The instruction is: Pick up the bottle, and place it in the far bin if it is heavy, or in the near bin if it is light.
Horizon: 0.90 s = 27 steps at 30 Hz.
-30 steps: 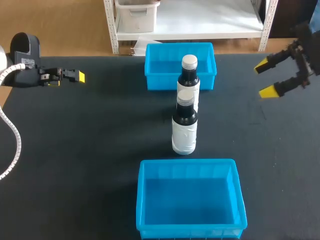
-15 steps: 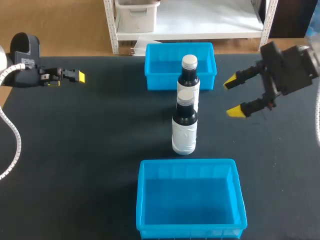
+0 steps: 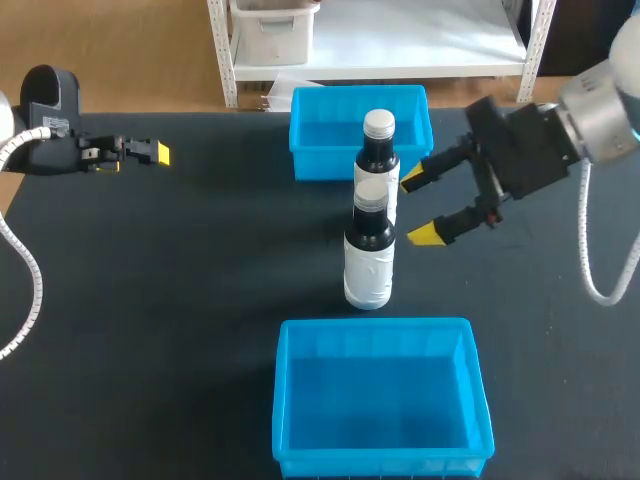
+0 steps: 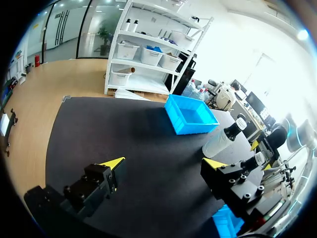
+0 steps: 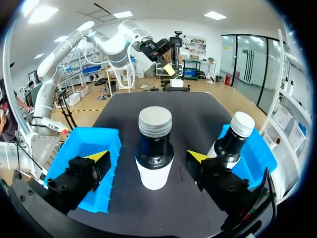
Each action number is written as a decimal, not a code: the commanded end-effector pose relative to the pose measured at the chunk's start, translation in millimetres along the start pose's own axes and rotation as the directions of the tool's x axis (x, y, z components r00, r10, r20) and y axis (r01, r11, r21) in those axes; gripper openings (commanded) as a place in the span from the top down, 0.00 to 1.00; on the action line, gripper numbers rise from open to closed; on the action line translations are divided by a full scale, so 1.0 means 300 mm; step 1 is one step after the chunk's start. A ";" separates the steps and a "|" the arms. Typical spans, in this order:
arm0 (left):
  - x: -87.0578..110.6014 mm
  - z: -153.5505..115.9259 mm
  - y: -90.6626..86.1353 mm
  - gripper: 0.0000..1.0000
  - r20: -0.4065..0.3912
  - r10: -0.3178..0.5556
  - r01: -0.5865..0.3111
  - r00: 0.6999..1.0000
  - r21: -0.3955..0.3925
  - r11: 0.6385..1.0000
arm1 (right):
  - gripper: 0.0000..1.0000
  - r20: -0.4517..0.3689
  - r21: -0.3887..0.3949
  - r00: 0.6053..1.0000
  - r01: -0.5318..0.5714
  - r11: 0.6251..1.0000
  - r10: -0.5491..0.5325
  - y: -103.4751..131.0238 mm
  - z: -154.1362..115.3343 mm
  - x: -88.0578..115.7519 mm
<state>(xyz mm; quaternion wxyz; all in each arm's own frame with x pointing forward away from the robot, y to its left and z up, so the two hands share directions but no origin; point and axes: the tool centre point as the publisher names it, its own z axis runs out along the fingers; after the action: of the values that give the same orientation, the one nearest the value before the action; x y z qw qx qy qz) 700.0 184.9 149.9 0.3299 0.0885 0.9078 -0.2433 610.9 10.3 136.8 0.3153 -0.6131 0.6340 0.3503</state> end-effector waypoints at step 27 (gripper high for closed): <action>0.000 0.000 0.000 0.00 0.000 0.000 0.000 1.000 0.000 1.000 | 0.00 -0.003 -0.021 0.999 -0.054 0.998 0.054 -0.022 0.179 -0.043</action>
<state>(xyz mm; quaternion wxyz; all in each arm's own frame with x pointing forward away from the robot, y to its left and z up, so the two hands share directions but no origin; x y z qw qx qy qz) 700.0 184.9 149.9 0.3299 0.0885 0.9078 -0.2433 616.7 59.7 117.3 0.2999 -0.5993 0.6452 0.3670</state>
